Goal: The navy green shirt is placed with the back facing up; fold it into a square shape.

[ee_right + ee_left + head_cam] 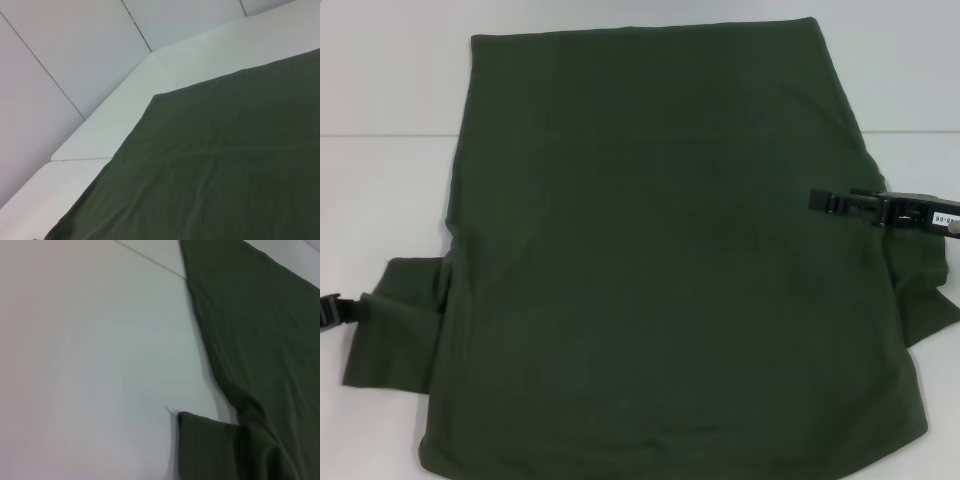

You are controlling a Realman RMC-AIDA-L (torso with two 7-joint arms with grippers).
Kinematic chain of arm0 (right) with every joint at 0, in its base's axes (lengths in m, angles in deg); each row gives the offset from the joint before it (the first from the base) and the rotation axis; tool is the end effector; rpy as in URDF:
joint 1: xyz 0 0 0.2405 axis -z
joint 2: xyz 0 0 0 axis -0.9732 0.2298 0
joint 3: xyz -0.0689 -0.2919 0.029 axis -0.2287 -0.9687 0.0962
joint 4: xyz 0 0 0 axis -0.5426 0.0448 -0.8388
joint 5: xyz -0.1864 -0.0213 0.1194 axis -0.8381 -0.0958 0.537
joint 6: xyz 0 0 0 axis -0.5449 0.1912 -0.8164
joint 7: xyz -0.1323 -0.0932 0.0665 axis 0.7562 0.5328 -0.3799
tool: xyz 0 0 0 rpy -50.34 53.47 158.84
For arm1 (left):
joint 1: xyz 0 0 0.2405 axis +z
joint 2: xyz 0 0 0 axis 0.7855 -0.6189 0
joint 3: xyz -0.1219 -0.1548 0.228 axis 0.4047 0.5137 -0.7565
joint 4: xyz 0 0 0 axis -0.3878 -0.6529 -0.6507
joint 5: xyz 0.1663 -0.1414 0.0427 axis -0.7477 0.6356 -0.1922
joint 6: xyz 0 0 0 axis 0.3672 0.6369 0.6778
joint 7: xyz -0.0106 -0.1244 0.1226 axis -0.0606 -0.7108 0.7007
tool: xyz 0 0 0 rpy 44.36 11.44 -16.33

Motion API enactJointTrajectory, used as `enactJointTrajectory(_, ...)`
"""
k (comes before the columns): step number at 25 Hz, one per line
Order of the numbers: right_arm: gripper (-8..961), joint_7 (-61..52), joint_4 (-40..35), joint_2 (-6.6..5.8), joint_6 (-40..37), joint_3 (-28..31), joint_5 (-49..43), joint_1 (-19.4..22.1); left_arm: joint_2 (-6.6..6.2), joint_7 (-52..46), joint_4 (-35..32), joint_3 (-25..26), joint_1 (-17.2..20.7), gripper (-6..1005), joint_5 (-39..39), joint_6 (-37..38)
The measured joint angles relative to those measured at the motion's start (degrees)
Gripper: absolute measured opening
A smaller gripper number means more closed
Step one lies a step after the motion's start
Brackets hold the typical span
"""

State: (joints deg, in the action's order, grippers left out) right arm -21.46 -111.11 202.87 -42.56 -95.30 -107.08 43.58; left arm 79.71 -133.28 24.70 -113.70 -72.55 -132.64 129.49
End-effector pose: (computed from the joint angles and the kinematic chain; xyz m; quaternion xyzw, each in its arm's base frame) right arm 0.3109 0.4385 -0.0158 -0.8245 0.4498 0.2433 0.2423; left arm -0.4206 0.3543 0.0296 -0.6911 -0.6307 -0.1545 0.3173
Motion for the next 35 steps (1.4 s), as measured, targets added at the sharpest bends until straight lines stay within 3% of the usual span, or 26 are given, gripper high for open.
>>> enactJointTrajectory(3, 915, 0.0, 0.0, 0.0, 0.2, 0.0, 0.0, 0.0, -0.01, -1.8, -1.5, 0.0, 0.0, 0, -0.3, 0.0)
enactJointTrajectory(21, 915, 0.0, 0.2, 0.0, 0.3, 0.6, 0.0, 0.0, -2.91, -12.5, -3.2, 0.0, -3.8, 1, -10.0, -1.3)
enactJointTrajectory(28, 915, 0.0, 0.2, -0.05, 0.3, 0.6, 0.0, 0.0, -4.92, -12.5, -3.6, -0.6, -6.6, 1, -15.3, 2.2)
enactJointTrajectory(35, 915, 0.0, 0.4, -0.09, 0.3, 0.6, 0.0, -0.1, -4.78, -12.6, -6.2, -0.5, -8.1, 1, -15.3, 8.3)
